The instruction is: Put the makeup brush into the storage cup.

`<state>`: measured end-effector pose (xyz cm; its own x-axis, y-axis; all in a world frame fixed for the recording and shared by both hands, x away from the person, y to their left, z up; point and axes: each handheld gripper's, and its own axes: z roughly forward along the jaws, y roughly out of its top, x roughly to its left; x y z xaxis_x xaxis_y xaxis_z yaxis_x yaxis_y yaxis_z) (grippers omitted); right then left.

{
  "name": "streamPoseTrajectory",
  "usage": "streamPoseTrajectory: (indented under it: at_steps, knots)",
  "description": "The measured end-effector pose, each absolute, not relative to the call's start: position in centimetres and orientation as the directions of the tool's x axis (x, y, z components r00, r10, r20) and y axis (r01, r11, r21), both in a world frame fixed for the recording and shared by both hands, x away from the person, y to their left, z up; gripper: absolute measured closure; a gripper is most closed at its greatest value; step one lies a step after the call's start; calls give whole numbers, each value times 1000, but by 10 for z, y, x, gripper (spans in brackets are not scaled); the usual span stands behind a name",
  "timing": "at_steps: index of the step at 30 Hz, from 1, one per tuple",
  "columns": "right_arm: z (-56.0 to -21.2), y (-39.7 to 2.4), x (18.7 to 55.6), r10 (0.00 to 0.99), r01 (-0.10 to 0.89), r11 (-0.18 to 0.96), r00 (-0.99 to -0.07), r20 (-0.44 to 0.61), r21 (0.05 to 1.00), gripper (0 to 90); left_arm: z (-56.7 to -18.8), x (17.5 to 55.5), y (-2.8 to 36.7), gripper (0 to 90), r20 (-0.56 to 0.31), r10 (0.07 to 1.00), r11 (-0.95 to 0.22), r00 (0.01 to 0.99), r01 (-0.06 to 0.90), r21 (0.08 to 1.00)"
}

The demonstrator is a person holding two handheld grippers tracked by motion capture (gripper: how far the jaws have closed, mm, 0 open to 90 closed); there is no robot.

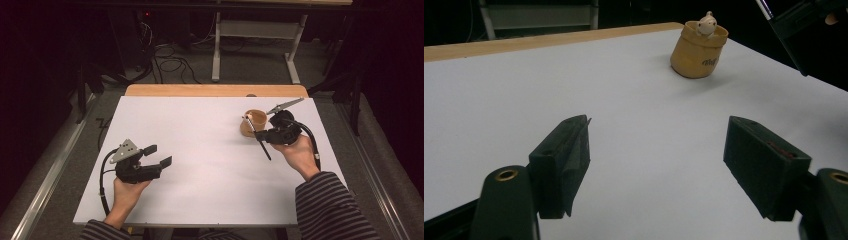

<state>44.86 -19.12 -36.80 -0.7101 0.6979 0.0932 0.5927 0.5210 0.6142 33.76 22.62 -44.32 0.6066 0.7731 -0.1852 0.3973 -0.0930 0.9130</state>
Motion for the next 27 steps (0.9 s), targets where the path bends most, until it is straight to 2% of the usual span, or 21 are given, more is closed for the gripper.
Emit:
streamPoseTrajectory:
  at_steps: [27]
  knots:
    - [-364,-207,452,722,571,438,-684,106,694,860,-443,338,226,271,-185,774,-94,606,398,912]
